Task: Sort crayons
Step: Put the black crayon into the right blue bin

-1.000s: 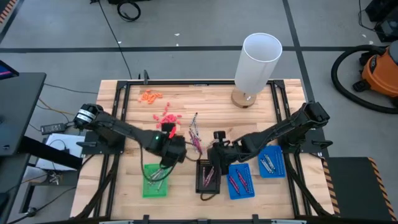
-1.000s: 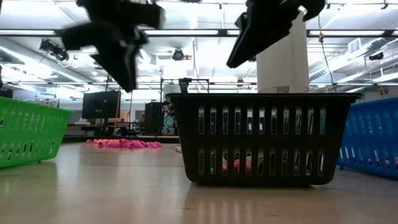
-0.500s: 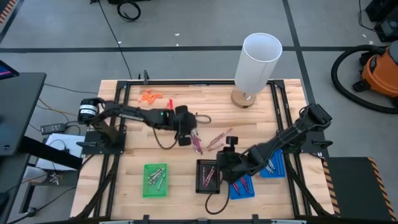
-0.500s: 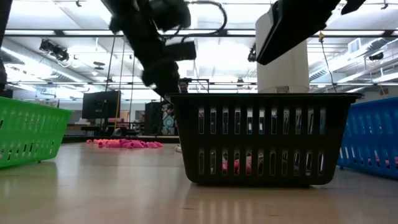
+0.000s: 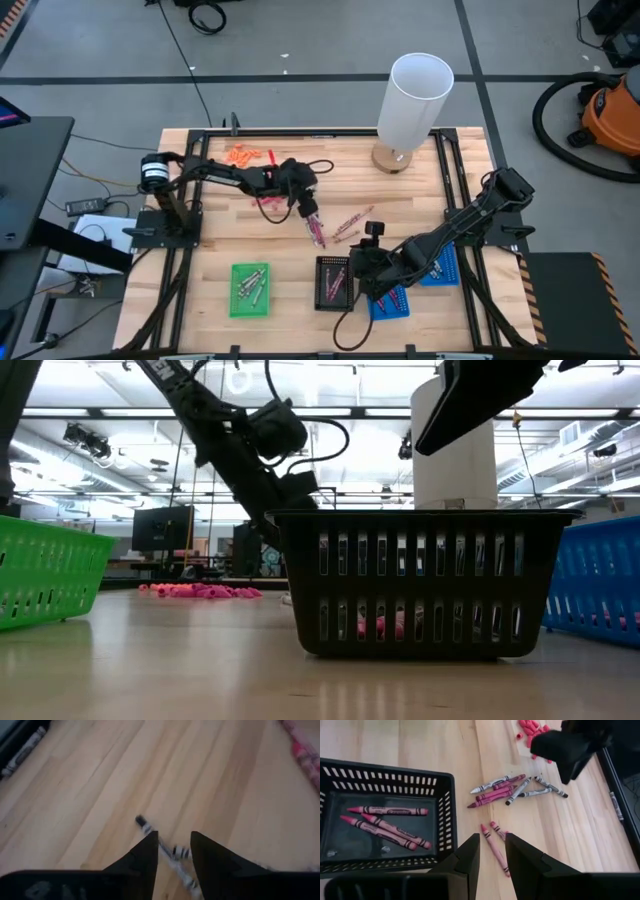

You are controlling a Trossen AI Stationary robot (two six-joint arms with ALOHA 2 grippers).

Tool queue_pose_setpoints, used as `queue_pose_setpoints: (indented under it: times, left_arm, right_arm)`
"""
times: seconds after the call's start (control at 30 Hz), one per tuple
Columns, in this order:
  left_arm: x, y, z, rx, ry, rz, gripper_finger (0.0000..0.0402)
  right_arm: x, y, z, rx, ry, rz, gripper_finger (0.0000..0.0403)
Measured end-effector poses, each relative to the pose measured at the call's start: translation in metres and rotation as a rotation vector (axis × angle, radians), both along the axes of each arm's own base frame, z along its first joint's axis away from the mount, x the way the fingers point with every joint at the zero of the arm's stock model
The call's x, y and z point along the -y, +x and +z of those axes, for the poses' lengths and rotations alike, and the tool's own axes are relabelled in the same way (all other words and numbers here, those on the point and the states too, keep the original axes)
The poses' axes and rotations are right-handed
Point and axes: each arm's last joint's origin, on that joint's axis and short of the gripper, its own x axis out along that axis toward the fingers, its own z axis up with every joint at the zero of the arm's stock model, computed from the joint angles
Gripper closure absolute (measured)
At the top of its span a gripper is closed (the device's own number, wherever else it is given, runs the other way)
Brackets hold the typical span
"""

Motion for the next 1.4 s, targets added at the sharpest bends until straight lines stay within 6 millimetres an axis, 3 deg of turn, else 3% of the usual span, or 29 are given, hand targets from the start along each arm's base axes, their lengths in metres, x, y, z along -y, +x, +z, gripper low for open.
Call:
queue_pose_setpoints:
  times: [0.3, 0.57, 0.8, 0.93, 1.23, 1.4]
  left_arm:
    - [-0.023, 0.002, -0.020, 0.019, -0.033, 0.102, 0.0208]
    - [-0.032, 0.008, -0.042, 0.026, -0.037, 0.126, 0.0207]
    - [-0.035, 0.009, -0.047, 0.030, -0.045, 0.147, 0.0208]
    - [-0.034, 0.009, -0.047, 0.027, -0.050, 0.143, 0.0239]
    - [-0.034, 0.008, -0.047, 0.002, -0.030, 0.105, 0.0373]
    - [-0.034, 0.008, -0.047, -0.005, -0.023, 0.099, 0.0388]
  right_arm:
    - [0.000, 0.001, 0.000, -0.011, -0.024, 0.033, 0.0302]
    - [0.001, 0.002, 0.001, -0.013, -0.035, 0.044, 0.0302]
    - [0.001, 0.002, 0.001, -0.011, -0.038, 0.049, 0.0302]
    - [0.000, 0.002, 0.001, -0.009, -0.037, 0.049, 0.0302]
    - [0.000, 0.002, 0.001, -0.009, -0.036, 0.049, 0.0302]
    - [0.000, 0.002, 0.001, -0.009, -0.036, 0.050, 0.0302]
